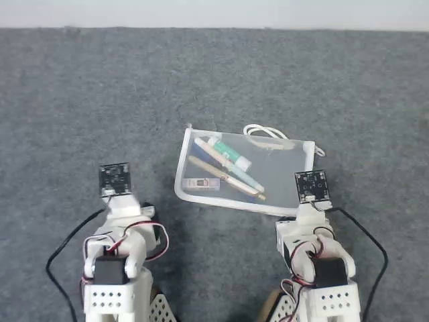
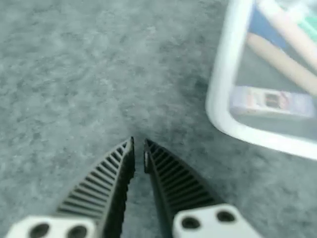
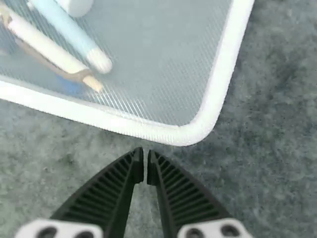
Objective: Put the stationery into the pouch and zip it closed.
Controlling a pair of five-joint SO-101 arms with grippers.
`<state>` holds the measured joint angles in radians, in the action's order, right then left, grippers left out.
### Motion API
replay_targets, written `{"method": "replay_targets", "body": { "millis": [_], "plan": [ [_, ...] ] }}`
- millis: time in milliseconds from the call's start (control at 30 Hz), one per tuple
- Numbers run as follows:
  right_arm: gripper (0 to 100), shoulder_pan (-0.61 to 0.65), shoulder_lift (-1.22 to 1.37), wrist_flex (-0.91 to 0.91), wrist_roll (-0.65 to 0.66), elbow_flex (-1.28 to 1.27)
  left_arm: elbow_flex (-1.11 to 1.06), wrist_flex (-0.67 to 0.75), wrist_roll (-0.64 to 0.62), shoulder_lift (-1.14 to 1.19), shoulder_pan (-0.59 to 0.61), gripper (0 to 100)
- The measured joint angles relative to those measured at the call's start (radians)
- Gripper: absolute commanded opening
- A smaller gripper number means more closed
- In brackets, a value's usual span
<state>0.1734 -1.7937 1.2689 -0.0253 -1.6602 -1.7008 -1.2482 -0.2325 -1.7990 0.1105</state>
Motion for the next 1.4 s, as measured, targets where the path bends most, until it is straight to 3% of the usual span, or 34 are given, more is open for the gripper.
{"method": "replay_targets", "body": {
  "millis": [200,1400],
  "plan": [
    [0.6,0.0,0.0,0.0,0.0,0.0,0.0,0.0,0.089,0.0,-0.044,1],
    [0.6,0.0,0.0,0.0,0.0,0.0,0.0,0.0,0.091,0.0,-0.049,1]
  ]
}}
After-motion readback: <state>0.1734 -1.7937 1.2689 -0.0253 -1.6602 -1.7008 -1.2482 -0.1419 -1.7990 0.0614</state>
